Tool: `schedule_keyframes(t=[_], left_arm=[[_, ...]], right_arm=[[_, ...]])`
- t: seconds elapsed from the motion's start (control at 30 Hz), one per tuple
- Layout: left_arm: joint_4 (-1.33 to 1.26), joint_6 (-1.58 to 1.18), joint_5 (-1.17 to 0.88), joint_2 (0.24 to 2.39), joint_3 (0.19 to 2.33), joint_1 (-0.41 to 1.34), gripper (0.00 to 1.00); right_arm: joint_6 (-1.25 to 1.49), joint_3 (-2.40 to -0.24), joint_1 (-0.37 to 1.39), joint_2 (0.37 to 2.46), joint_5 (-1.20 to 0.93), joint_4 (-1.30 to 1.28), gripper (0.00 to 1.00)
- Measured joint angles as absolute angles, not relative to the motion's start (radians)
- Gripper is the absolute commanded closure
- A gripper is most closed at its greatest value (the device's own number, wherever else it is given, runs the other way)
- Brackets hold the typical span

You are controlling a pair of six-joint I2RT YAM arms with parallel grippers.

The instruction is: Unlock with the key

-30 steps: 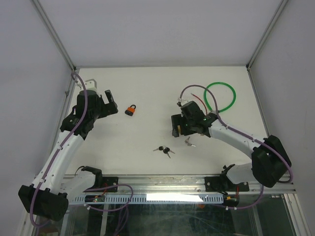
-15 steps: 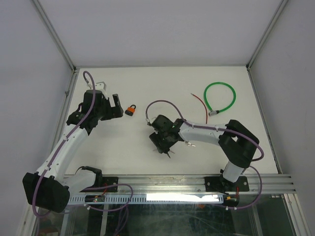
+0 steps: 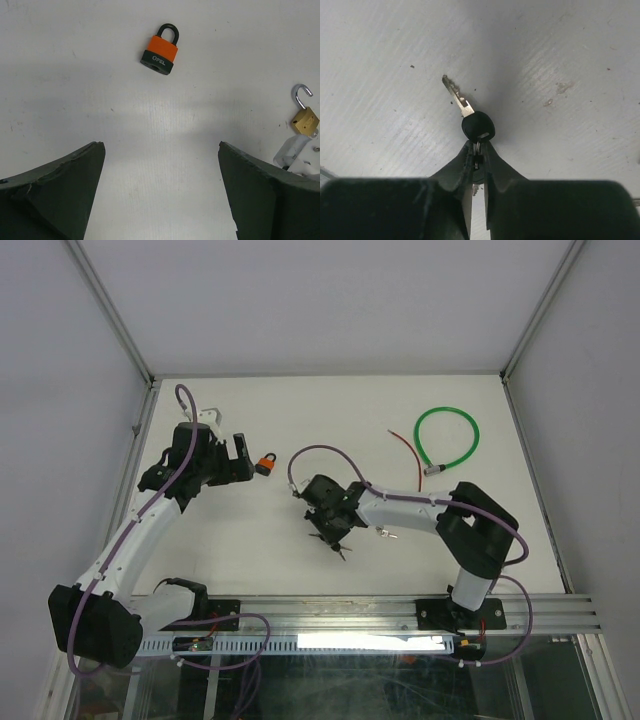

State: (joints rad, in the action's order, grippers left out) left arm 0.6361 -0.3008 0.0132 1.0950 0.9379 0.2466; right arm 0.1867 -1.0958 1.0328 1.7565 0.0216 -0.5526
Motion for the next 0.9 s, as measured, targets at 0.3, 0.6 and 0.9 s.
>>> schedule_keyframes(t=[0.3, 0.6, 0.9], left_arm=[[0.635, -0.344, -0.076, 1.088, 0.937, 0.247, 0.01], [0.538, -0.484, -0.248, 1.000, 0.804, 0.247, 0.01], [0.342, -0.707, -0.366, 0.946, 0.602, 0.250, 0.09]], right_arm=[[0.261, -1.001, 1.033, 1.676, 0.027, -0.429, 1.00], [0.336, -0.903, 1.033, 1.528, 0.064, -0.223, 1.00], [0.414, -0.769, 1.033, 1.444, 0.102, 0.008, 1.00]])
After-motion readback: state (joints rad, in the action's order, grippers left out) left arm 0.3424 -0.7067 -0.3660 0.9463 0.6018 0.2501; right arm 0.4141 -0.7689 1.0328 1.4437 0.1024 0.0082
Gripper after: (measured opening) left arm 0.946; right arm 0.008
